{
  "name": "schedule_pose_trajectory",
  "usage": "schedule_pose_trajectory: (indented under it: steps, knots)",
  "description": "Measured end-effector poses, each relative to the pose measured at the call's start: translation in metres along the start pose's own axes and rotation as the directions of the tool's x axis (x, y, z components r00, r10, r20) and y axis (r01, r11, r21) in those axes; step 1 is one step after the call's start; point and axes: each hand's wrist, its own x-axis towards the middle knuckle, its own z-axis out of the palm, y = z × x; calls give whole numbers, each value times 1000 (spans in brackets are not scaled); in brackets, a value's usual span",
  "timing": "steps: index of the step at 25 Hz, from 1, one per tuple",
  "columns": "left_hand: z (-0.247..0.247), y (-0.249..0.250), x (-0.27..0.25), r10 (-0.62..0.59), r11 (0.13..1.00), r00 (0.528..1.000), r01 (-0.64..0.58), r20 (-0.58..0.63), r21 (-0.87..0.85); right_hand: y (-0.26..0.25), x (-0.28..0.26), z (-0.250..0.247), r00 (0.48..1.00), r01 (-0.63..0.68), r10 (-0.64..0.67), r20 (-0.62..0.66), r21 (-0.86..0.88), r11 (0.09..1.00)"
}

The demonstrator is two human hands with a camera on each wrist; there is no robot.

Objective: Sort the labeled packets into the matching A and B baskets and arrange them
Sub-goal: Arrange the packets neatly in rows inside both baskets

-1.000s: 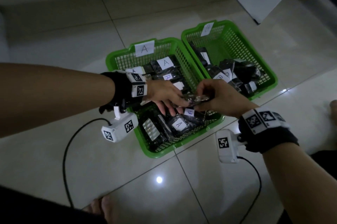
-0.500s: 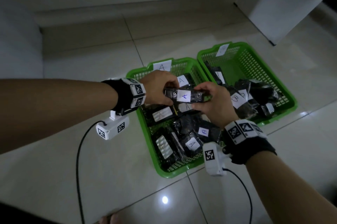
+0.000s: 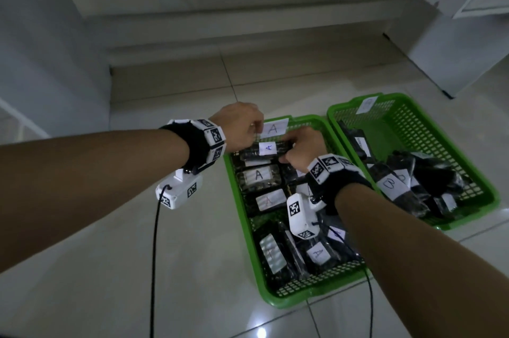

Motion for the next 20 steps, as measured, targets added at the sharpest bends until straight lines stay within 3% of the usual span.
schedule_pose_trajectory:
  steps: [6,11,16,20]
  knots:
    - [17,-11,-10,-8,984,973,-33,231,173,-9,11,25,996,-47,48,-79,9,999]
    - [30,-9,-8,31,963,964,-100,264,251,-5,6,25,999,-20,20,-39,3,1000]
    - [30,-4,-4,18,951,955,-109,296,291,-4,3,24,994,-31,47,95,-168,985]
    - [31,2,-1,19,926,948,-138,319,353,-3,1,18,990,14,9,137,-172,985]
